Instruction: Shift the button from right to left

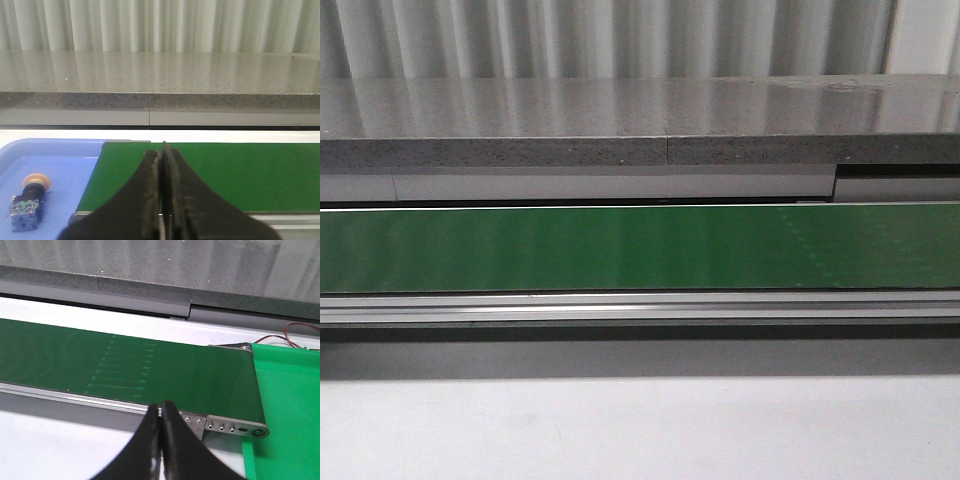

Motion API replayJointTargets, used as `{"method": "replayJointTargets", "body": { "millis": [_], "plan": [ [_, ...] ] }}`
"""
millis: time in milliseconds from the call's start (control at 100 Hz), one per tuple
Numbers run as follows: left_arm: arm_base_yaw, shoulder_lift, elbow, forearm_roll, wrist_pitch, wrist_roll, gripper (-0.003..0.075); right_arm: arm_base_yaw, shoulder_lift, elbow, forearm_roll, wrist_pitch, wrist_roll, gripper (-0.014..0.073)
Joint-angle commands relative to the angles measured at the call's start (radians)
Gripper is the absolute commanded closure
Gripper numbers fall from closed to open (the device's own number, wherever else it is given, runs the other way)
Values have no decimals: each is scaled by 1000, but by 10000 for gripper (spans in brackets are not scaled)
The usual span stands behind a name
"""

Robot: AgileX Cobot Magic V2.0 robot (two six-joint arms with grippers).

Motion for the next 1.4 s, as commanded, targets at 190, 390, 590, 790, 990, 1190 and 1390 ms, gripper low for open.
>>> {"method": "replayJointTargets", "body": {
  "millis": [190,390,590,790,990,1190,1390],
  "plan": [
    [1,-34,26,0,-77,-11,740,0,13,-21,1,-78,-11,660],
    [1,-34,26,0,-77,-11,740,-20,13,43,-14,-271,-11,660],
    [1,-34,26,0,-77,-11,740,-42,13,223,-12,-742,11,660],
    [1,-34,26,0,-77,-11,740,-42,13,382,-13,-958,70,660],
    [1,-34,26,0,-77,-11,740,-43,-50,456,-19,-889,96,660],
    [1,-34,26,0,-77,-11,740,-64,-135,458,-54,-848,106,660],
    [1,-34,26,0,-77,-11,740,-65,-134,458,-54,-846,106,660]
  ]
}}
